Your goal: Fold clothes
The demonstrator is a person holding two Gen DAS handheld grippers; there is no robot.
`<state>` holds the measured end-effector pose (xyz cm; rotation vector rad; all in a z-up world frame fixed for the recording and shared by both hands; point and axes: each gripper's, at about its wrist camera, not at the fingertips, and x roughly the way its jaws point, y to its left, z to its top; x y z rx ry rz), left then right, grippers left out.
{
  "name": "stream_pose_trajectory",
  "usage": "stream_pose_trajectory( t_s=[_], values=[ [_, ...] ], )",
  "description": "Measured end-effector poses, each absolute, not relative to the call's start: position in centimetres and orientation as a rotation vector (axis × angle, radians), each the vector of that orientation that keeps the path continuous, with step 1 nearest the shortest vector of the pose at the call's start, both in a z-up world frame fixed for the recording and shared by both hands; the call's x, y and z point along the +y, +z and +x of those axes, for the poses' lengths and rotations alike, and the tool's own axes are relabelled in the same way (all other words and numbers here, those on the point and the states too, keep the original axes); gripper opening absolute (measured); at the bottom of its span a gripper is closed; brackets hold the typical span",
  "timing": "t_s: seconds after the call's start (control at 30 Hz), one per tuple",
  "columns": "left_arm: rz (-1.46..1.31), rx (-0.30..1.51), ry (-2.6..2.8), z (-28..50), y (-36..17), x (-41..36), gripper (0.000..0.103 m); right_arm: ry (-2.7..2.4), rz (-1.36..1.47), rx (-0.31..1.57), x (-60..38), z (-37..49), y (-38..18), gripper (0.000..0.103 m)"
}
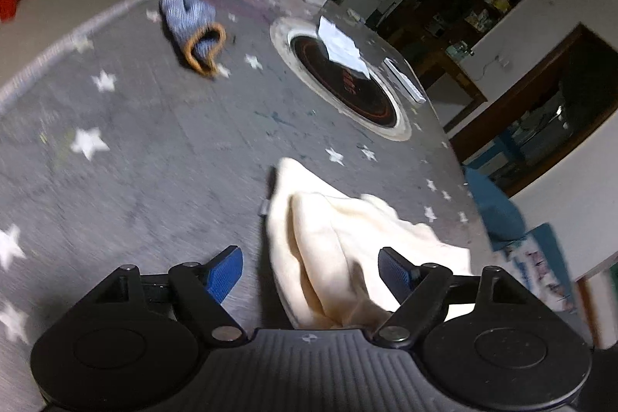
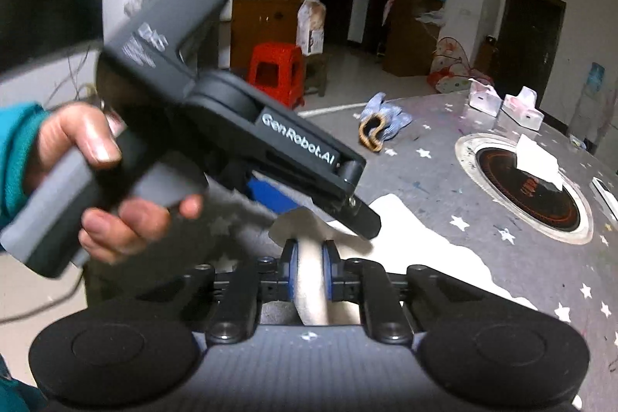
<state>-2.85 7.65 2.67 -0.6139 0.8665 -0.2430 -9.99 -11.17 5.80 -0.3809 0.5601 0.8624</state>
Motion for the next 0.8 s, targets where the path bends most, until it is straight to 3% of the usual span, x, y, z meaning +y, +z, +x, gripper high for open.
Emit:
stream_pose_trajectory(
  t_s=[0.1, 0.17, 0.23, 0.3, 0.8],
  values=[
    [-0.661, 0.899, -0.279, -2.5, 2.1, 7.0, 0.073, 0.865, -0.35, 0.549, -12.0, -10.4, 6.5, 0.011],
    [-0.689, 0.92, -0.304, -2.2, 1.7, 6.5, 0.061, 0.872, -0.333, 0.546, -12.3, -10.7, 6.7, 0.011],
    [-0.708, 0.941, -0.319, -2.0, 1.3, 6.1, 0.039, 0.882, -0.326, 0.545, -12.5, -11.0, 6.7, 0.009],
    [-0.694, 0.947, -0.304, -1.9, 1.0, 6.0, 0.027, 0.896, -0.312, 0.549, -12.8, -11.2, 6.6, 0.008],
    [-0.643, 0.936, -0.291, -2.0, 0.9, 5.7, 0.023, 0.473, -0.143, 0.66, -25.5, -8.0, 4.5, 0.029]
  ],
)
